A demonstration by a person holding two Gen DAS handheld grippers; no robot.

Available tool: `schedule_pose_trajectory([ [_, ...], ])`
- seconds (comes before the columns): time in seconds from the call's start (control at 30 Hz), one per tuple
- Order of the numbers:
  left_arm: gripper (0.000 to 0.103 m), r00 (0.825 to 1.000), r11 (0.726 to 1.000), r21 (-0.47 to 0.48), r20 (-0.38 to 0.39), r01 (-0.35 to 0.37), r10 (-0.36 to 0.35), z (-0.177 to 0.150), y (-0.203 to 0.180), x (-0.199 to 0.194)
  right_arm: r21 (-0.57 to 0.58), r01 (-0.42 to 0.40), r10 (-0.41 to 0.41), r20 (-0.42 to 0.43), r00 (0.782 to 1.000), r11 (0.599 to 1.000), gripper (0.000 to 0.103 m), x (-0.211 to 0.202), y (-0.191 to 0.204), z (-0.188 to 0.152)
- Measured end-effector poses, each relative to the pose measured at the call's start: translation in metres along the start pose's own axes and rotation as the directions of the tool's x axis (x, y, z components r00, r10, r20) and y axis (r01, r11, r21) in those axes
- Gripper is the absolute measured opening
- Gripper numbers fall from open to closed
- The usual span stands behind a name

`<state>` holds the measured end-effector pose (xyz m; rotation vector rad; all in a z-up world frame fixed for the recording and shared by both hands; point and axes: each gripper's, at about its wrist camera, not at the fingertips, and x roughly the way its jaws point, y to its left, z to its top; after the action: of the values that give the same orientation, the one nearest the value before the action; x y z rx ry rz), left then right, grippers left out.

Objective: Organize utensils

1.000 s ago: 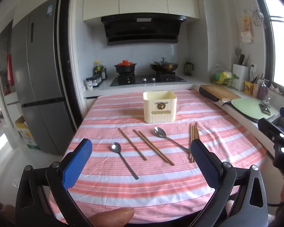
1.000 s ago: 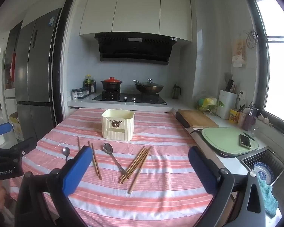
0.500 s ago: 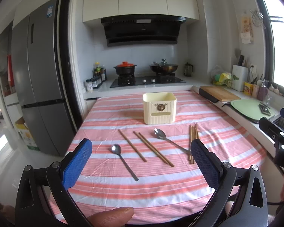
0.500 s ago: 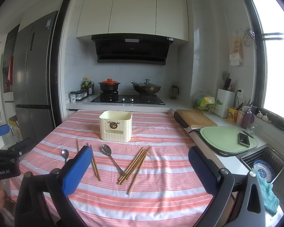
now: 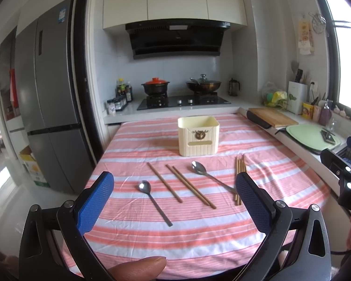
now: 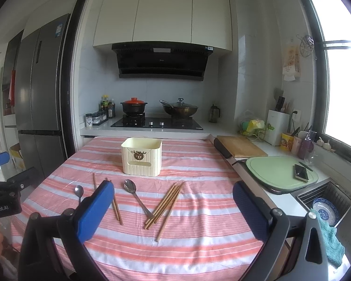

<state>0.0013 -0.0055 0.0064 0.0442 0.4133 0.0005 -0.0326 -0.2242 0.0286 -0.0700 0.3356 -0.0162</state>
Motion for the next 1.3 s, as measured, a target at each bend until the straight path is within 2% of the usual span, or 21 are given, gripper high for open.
schedule_pose_trajectory([
  [0.77,0.103,1.000,1.000,0.003,-0.004,-0.004,0.004,0.002,-0.002,0.005,0.009,0.008,-0.008,0.008,1.000,1.000,0.103,0.000,-0.005,-0.001],
  [1.3,0.103,1.000,0.999,-0.032,-0.003,-0.021,0.021,0.001,0.010,0.011,0.008,0.011,-0.011,-0.002,1.000,1.000,0.103,0.003,-0.005,-0.002],
])
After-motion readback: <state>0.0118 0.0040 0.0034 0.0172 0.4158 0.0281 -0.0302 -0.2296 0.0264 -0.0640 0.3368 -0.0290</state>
